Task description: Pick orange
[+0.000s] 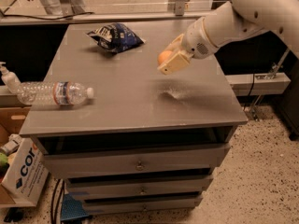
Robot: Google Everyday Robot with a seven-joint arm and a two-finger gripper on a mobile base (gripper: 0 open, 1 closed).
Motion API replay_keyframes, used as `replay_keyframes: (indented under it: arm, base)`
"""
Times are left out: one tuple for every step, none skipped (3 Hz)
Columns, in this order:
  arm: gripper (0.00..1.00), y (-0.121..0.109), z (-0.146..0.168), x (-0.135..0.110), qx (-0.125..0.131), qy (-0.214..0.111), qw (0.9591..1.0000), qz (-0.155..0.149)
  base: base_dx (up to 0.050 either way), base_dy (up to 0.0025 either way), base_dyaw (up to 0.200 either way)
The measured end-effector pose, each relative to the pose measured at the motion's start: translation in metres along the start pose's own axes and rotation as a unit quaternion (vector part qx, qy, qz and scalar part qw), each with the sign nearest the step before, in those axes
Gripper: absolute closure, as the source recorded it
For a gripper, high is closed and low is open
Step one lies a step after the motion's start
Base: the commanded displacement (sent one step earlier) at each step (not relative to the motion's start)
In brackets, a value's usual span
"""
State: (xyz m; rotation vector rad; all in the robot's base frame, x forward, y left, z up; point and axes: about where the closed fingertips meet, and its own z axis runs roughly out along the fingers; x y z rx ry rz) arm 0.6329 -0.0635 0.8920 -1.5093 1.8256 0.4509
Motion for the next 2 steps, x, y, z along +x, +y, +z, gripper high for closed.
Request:
replay_keyframes:
  arm:
    - [1.00,0.0200,-0.0309,-0.0395,-0.021,-0.048,0.9986,-0.001]
    - [1.00,0.0231,-0.0323,-0.0447,-0.026,-0.056,0.9981,0.001]
  base:
    - [0.000,0.00000,0.000]
    - [0.000,0.00000,0.000]
